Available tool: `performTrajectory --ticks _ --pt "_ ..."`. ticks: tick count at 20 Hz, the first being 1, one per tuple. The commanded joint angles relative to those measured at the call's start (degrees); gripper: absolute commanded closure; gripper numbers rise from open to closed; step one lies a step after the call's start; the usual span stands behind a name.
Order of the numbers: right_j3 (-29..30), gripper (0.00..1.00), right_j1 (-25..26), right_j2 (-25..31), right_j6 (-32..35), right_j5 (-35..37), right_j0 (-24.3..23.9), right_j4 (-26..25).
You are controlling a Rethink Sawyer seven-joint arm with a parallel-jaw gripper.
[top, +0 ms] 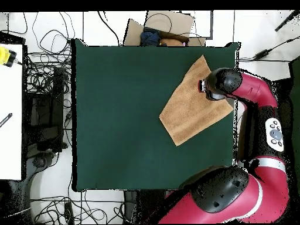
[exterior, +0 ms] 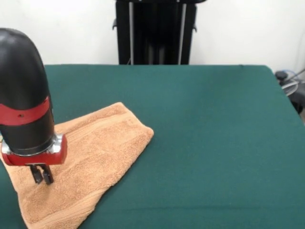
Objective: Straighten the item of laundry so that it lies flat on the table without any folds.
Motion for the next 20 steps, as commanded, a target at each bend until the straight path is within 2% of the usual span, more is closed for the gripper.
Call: performTrajectory --ticks 1,7,9,10,12,15,17,20 --pt "4.79 1.0 -1.68 1.67 -0.02 -5.66 -2.18 1.06" --pt "-8.09 1.0 5.41 3.52 -2.21 1.23 -0.3 1.07" --pt "-10.51 1.0 6.72 3.63 -1.97 3.47 0.24 1.24" --pt "-9.73 1.0 6.04 3.23 -1.15 3.71 0.42 1.52" --pt "-3.62 1.0 1.49 1.49 2.11 3.07 0.71 2.68" --pt "8.0 1.0 -8.87 -1.48 8.73 2.86 2.45 4.93" --pt "11.47 1.0 -12.58 -2.62 11.77 3.67 3.78 6.21" --pt "13.06 1.0 -14.22 -3.53 13.9 4.81 5.03 7.74"
